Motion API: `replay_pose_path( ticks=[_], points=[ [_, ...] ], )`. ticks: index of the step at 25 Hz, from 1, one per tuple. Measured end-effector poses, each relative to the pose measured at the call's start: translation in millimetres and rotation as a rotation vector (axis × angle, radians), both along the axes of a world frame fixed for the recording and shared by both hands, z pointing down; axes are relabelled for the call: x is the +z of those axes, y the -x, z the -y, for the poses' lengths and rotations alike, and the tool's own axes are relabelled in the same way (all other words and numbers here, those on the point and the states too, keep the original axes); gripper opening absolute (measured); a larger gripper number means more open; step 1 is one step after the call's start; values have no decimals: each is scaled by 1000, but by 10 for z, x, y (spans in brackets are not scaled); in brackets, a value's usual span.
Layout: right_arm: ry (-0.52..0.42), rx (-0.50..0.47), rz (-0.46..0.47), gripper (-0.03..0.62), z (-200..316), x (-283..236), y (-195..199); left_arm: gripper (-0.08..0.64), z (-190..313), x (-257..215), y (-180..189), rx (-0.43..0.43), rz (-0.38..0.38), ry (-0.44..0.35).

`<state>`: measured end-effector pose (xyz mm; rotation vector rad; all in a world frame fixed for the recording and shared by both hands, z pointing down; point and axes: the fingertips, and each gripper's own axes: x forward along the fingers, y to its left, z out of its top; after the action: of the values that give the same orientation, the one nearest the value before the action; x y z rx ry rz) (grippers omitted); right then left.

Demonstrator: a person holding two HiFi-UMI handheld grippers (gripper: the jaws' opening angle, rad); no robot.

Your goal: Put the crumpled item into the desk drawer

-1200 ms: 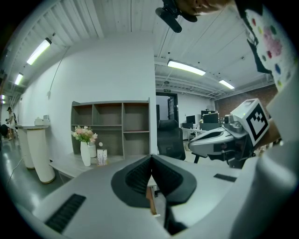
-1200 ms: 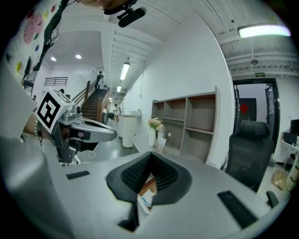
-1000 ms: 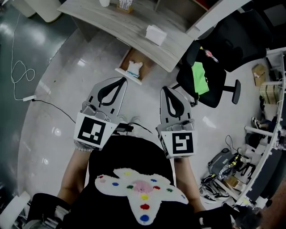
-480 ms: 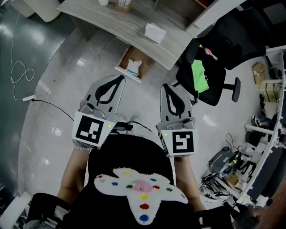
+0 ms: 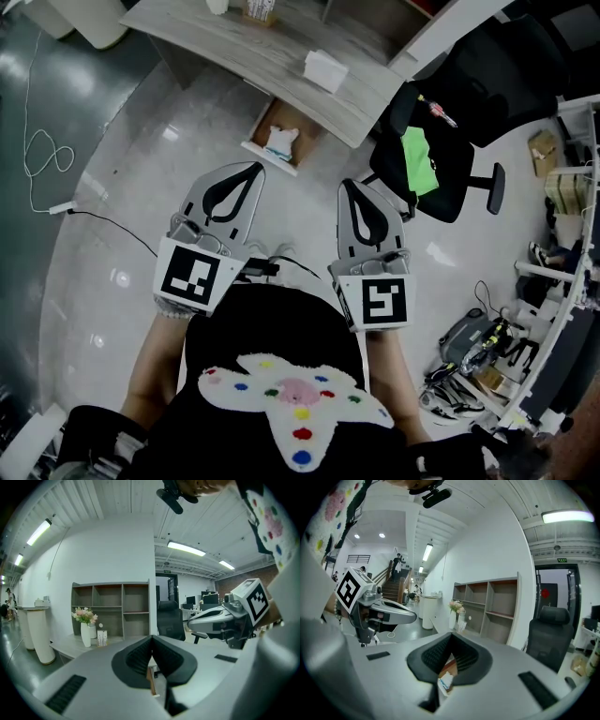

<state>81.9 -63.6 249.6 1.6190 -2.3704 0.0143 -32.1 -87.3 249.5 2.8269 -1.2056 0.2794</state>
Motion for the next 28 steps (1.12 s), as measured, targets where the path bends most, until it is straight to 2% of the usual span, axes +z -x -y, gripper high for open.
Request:
replay_pose_path(
  ticks=[11,16,28],
  points=[
    [18,10,-13,5,2,2,8,12,-16,18,-5,4,0,3],
    [11,-12,16,5,-13,-2,57,12,-23,23,-10,6,-1,5],
    [24,-22,-10,5,-12,50,55,12,-27,37,26,-7,-5,10]
  ],
)
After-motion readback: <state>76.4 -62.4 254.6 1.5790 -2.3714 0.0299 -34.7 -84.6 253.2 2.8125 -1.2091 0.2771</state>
